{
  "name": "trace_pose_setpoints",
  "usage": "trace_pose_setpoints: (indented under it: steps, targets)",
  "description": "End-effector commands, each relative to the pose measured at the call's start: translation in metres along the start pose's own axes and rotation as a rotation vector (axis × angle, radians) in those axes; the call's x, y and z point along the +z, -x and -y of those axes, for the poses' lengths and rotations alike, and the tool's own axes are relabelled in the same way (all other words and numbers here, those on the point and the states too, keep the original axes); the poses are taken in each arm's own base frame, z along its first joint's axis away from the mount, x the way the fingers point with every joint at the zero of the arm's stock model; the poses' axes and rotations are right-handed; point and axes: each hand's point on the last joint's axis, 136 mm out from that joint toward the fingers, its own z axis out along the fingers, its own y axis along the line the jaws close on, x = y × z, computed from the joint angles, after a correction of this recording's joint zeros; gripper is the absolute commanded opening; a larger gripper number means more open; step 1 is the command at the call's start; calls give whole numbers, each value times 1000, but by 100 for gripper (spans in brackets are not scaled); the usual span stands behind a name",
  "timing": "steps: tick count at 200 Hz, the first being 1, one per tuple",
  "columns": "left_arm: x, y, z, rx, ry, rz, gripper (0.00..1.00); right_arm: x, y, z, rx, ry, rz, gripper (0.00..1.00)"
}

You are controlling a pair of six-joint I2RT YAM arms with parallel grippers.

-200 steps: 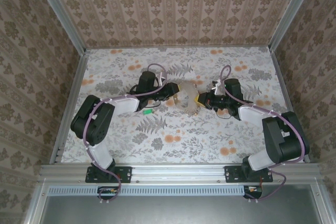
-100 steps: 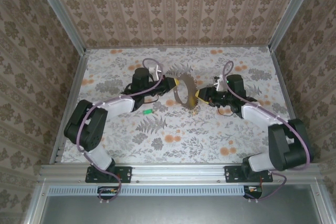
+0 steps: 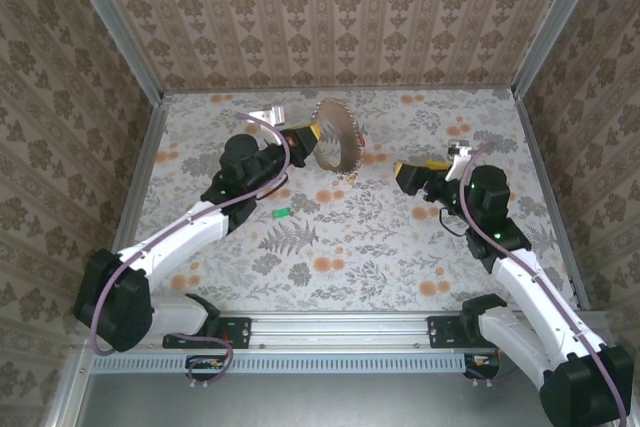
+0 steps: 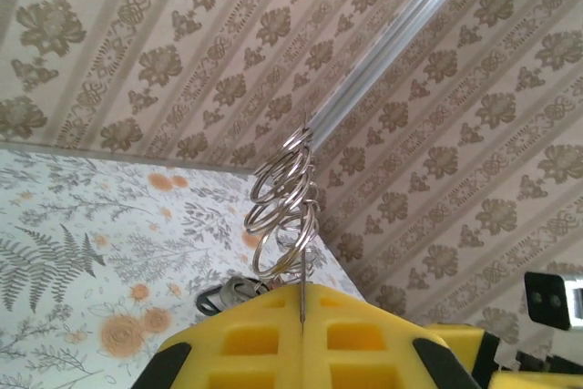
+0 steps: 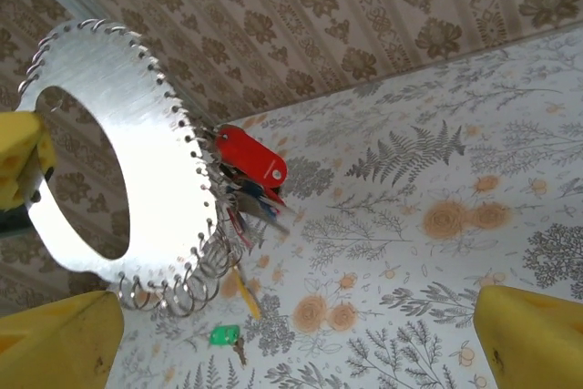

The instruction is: Put the keys on the keyring

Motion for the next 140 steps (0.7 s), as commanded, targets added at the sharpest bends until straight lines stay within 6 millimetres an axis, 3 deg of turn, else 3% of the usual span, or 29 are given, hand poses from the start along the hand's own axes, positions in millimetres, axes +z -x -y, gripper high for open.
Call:
trace_pose_setpoints:
  steps: [1,13,31,57,92,111,140]
  targets:
    - [-8,33,18,23,-49,168,0,-2,9,-35,-160,105,51,90]
    - [-9,38,21,-5,-69,194,0,-3,2,-46,-283,70,63,81]
    - [-10,46,29,-38,-109,231,0,-3,-9,-65,-471,64,120,59]
    - [-11,55,39,-76,-158,261,0,4,-27,-89,-592,92,175,42]
    - [-12,59,44,-107,-184,275,0,16,-48,-123,-755,129,224,33]
    - [-14,61,47,-117,-197,282,0,21,-47,-134,-766,146,272,30]
    - [-16,63,49,-132,-209,291,0,30,-41,-136,-766,121,325,28]
